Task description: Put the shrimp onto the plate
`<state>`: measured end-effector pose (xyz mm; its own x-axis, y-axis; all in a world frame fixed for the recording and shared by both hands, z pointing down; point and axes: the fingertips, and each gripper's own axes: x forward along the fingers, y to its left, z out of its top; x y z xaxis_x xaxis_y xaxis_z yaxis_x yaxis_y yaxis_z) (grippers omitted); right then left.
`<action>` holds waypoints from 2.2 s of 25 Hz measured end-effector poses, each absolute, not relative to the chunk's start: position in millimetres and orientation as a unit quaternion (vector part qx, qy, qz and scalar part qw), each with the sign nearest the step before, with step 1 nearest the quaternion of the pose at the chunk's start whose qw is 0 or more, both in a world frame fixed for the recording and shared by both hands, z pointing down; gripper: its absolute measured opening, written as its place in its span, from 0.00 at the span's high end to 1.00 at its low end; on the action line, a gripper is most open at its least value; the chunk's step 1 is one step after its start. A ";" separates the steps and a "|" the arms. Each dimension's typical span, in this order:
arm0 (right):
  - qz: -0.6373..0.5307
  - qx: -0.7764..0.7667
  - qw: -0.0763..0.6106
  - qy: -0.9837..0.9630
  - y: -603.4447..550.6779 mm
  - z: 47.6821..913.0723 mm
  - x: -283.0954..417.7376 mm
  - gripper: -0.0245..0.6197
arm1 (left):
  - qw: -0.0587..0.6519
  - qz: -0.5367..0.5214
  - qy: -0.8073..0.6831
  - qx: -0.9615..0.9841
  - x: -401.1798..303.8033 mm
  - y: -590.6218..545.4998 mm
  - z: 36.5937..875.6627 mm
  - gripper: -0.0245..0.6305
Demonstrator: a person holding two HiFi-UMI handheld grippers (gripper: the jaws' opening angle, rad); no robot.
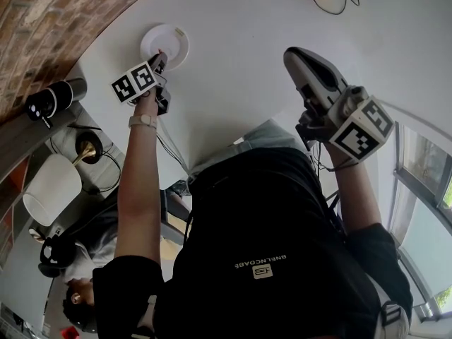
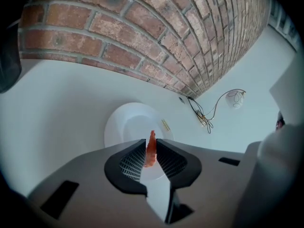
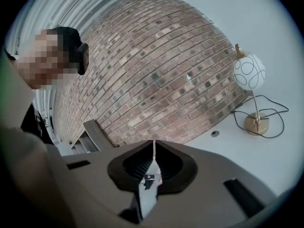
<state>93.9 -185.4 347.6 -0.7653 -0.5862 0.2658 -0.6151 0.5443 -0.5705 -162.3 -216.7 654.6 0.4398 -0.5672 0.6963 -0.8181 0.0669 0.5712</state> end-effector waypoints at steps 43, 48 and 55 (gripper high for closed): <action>0.327 0.310 -0.001 -0.893 -182.5 335.7 85.6 0.94 | 0.476 0.087 -0.543 0.687 -166.9 -208.9 584.2 0.87; 0.324 0.294 -0.004 -0.899 -181.4 332.3 81.0 0.94 | 0.443 0.078 -0.554 0.700 -167.2 -206.7 546.8 0.87; 0.321 0.268 -0.012 -0.909 -176.9 326.5 70.0 0.94 | 0.399 0.063 -0.573 0.713 -167.4 -192.3 495.4 0.87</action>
<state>70.0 -176.9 326.5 -0.8566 -0.4935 0.1506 -0.4787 0.6512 -0.5888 -167.4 -192.3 495.4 0.3349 -0.7673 0.5468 -0.8675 -0.0245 0.4969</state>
